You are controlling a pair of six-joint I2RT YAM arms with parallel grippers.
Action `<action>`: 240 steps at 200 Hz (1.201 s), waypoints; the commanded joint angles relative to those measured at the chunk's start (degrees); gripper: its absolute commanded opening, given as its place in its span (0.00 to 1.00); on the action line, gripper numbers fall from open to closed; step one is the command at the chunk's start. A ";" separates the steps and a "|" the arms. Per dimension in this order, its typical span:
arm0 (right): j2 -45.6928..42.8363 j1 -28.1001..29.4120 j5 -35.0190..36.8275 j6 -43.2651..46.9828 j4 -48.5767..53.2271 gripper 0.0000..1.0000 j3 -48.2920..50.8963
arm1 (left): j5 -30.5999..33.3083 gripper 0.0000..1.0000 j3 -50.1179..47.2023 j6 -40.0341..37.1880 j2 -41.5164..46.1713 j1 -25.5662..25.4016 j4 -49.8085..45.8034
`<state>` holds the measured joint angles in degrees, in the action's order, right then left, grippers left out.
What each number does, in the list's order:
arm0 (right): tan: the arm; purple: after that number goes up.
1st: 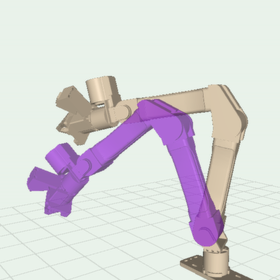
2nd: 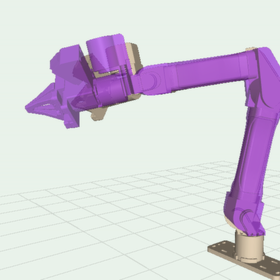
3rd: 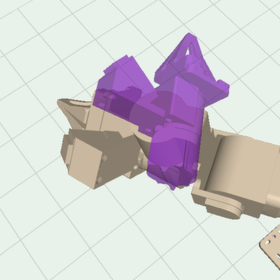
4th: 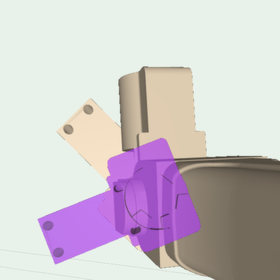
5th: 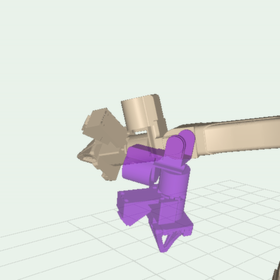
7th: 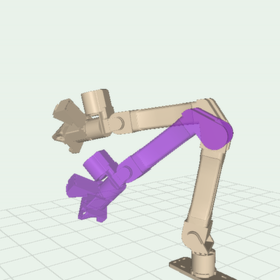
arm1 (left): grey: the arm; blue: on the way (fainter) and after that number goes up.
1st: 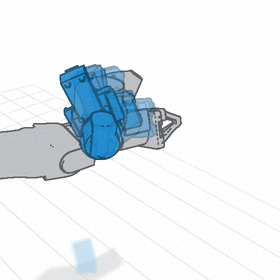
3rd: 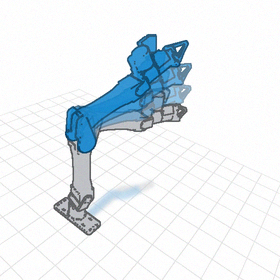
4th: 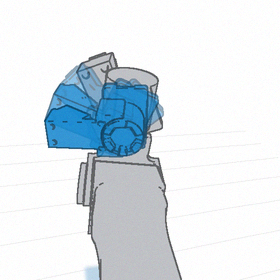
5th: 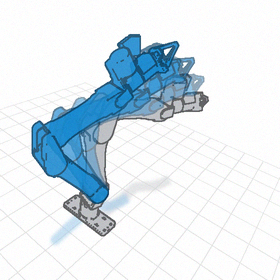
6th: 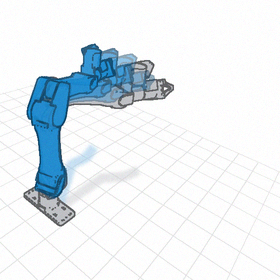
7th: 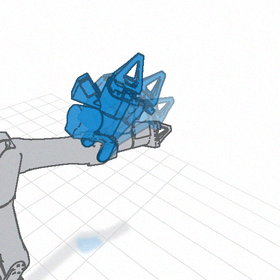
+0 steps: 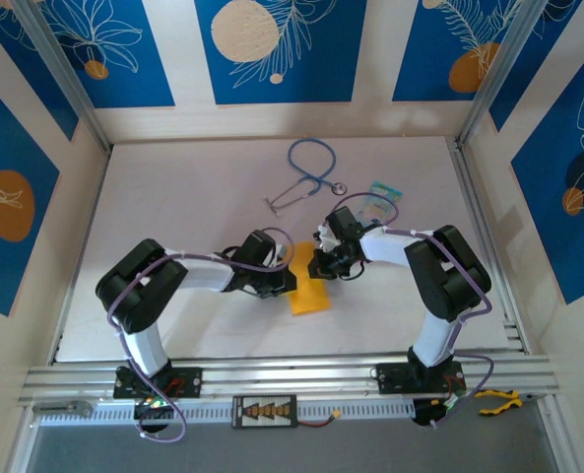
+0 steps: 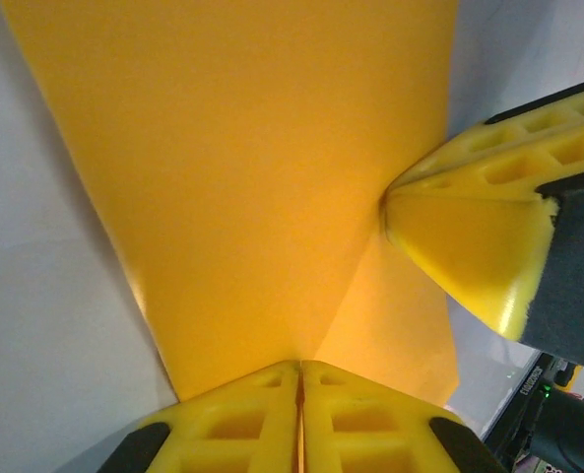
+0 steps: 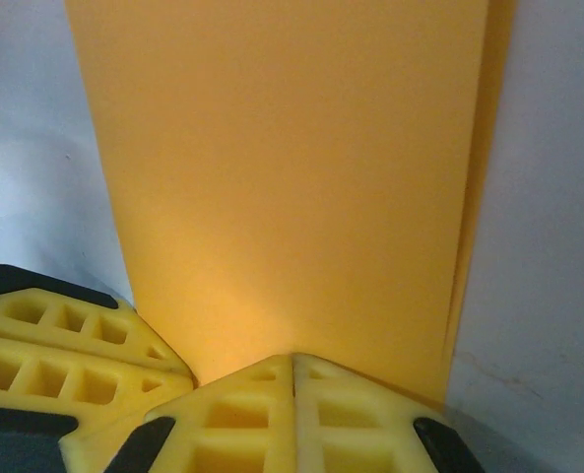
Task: Fold a paper plane with a square sheet of paper (pick it up from the middle)
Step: First fold the square sheet of paper in half at the center of the table.
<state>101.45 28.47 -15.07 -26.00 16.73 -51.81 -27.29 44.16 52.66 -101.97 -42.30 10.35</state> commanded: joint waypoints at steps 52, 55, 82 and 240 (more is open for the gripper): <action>1.38 -0.60 4.96 -0.10 5.50 0.00 2.74 | -1.53 0.18 0.31 -1.87 6.01 -1.37 -2.39; 1.38 -0.61 5.04 -0.10 5.50 0.00 2.70 | -1.88 0.18 0.26 -1.75 6.05 -1.50 -2.17; 1.29 -0.48 5.20 -0.24 5.39 0.00 2.79 | -4.05 0.19 -1.03 0.20 5.45 -3.20 0.70; -2.74 1.32 1.54 -5.90 1.44 0.01 2.44 | 4.76 0.14 -6.19 -1.01 12.67 -4.25 -1.26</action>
<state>99.83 28.91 -14.81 -29.02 14.68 -49.80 -26.11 35.03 55.37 -94.32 -47.27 16.53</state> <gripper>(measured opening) 0.057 0.156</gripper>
